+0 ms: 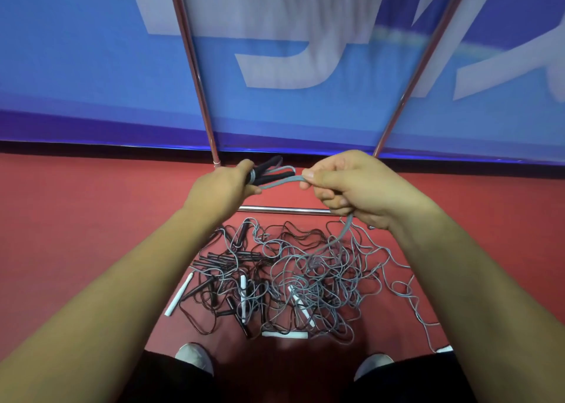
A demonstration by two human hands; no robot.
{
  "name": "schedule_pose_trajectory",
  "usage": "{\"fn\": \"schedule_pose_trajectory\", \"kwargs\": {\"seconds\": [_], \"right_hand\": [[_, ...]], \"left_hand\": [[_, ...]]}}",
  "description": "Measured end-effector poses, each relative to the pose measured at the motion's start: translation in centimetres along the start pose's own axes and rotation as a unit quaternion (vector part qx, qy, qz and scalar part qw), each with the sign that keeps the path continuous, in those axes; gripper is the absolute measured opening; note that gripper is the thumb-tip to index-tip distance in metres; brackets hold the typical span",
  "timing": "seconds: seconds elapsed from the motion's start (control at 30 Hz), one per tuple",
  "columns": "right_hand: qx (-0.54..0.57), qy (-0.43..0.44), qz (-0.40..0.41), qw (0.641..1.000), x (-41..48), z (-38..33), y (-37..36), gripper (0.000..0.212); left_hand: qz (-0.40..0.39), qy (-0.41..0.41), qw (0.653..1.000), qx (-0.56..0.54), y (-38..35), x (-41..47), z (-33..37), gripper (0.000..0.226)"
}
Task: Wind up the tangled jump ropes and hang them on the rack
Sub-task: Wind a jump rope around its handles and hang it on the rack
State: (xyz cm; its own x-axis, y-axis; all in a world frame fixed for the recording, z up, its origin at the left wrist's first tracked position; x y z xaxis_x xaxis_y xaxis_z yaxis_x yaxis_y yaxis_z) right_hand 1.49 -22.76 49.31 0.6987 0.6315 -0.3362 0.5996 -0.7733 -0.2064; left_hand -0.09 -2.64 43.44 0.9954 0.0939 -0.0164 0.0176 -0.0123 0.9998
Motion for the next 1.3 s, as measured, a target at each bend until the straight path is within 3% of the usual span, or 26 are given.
{"fn": "schedule_pose_trajectory", "kwargs": {"seconds": [0.1,0.27,0.37,0.5,0.67,0.83,0.97,1.17,1.3], "right_hand": [[0.003,0.031,0.027,0.999,0.0,-0.7,0.4,0.016],[0.015,0.065,0.079,0.995,0.0,-1.7,2.0,0.019],[-0.012,0.086,0.106,0.991,0.2,-1.9,3.2,0.021],[-0.070,0.140,0.170,0.973,0.1,-2.5,6.2,0.021],[-0.090,0.158,0.208,0.961,0.2,-2.3,9.0,0.025],[-0.130,0.134,0.208,0.960,0.4,-1.5,10.0,0.021],[-0.107,0.107,0.182,0.972,0.9,-0.3,9.7,0.011],[-0.115,0.083,0.105,0.984,1.1,0.6,8.5,0.004],[-0.190,0.093,0.104,0.972,0.8,0.1,7.9,0.005]], "left_hand": [[-0.032,-0.021,0.999,0.035,-0.6,-0.6,1.6,0.048],[-0.062,-0.108,0.989,0.084,-1.7,-1.4,4.7,0.076],[-0.052,-0.147,0.983,0.098,-2.0,-1.9,5.9,0.066],[-0.073,-0.230,0.970,0.009,-1.3,-2.2,6.3,0.041],[-0.068,-0.291,0.942,-0.155,1.2,-3.4,6.3,0.041],[-0.097,-0.229,0.902,-0.354,2.4,-4.1,6.3,0.035],[-0.086,-0.136,0.822,-0.546,3.3,-4.0,5.5,0.027],[-0.042,-0.094,0.762,-0.639,3.9,-3.5,4.6,0.042],[-0.056,-0.025,0.680,-0.731,3.4,-2.7,3.8,0.041]]}}
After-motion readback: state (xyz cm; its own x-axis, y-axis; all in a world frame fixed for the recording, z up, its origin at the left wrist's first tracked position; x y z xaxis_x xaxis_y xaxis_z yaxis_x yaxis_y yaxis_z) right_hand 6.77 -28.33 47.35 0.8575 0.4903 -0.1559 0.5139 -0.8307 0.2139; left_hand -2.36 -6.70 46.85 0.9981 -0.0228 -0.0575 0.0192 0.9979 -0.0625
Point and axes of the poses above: each hand's wrist, its own x-axis towards the middle knuckle, its own y-axis out of the back of the hand, z = x × y, the point moved 6 cm from there along x, towards the middle knuckle, and after that the axes turned 14 degrees about x, right-handed, at the moved point
